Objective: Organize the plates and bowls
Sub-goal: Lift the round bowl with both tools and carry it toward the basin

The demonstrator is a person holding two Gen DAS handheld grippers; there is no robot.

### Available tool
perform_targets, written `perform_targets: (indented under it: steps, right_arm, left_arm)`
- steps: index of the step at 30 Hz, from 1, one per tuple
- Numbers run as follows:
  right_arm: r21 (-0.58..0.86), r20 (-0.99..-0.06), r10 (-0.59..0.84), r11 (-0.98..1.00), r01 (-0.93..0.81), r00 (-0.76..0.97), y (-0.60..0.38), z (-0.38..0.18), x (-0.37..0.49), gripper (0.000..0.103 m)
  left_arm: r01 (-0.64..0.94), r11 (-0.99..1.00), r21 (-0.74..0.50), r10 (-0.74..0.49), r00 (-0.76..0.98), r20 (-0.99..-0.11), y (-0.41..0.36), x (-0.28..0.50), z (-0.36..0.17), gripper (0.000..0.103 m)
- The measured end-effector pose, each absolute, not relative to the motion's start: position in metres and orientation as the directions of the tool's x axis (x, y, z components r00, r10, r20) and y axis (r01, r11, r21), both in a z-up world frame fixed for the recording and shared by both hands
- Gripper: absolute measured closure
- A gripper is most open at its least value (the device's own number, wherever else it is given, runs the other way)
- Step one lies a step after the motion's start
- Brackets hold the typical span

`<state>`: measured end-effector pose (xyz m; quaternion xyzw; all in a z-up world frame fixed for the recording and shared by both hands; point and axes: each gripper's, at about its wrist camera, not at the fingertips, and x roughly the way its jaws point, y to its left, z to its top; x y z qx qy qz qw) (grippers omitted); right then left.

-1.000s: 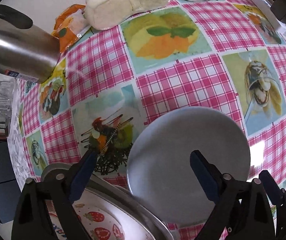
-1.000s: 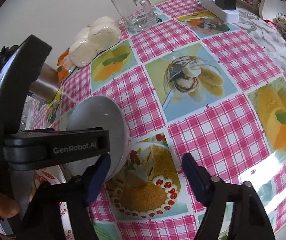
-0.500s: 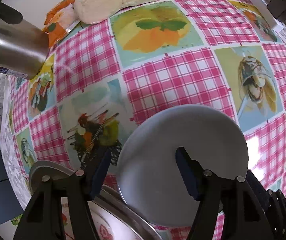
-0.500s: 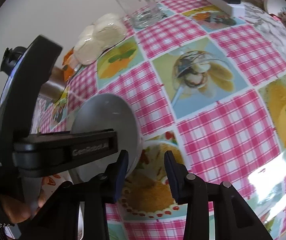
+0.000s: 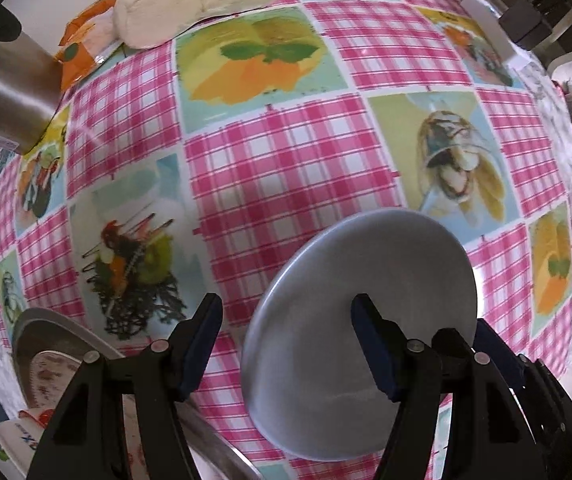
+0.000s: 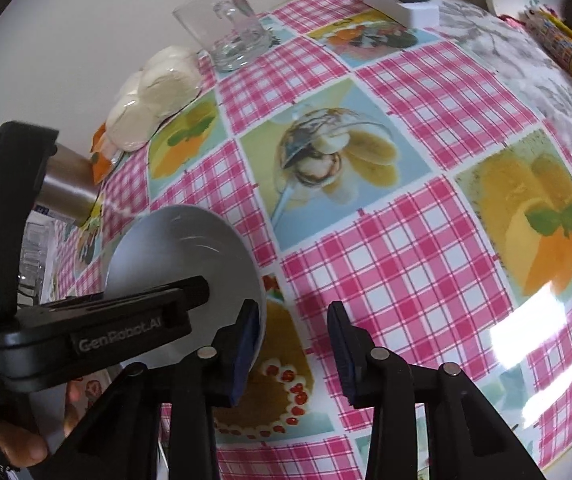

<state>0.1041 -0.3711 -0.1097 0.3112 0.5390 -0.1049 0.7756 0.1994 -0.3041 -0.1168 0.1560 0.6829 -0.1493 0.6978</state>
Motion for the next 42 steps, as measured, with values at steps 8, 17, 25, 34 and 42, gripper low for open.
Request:
perform_targets:
  steps: [8, 17, 25, 34, 42]
  right_arm:
    - [0.375, -0.905, 0.182, 0.768, 0.519, 0.385, -0.378, -0.117, 0.096, 0.073]
    - [0.396, -0.894, 0.201, 0.772, 0.498, 0.4, -0.374, -0.118, 0.099, 0.091]
    - [0.397, -0.895, 0.206, 0.773, 0.494, 0.397, -0.374, -0.12, 0.102, 0.091]
    - [0.41, -0.888, 0.226, 0.784, 0.466, 0.401, -0.37, -0.119, 0.103, 0.091]
    - [0.42, -0.867, 0.216, 0.802, 0.425, 0.449, -0.368, -0.098, 0.101, 0.091]
  left_arm:
    - [0.398, 0.915, -0.064, -0.076, 0.015, -0.997, -0.312, 0.189, -0.117, 0.034]
    - [0.46, 0.886, -0.053, -0.093, 0.063, -0.994, -0.333, 0.173, -0.114, 0.059]
    - [0.452, 0.89, -0.061, -0.11, 0.082, -0.991, -0.331, 0.169, -0.108, 0.063]
    - [0.437, 0.893, -0.108, -0.166, 0.098, -0.981, -0.3, 0.176, -0.103, 0.064]
    - [0.451, 0.884, -0.124, -0.21, 0.146, -0.967, -0.283, 0.173, -0.071, 0.064]
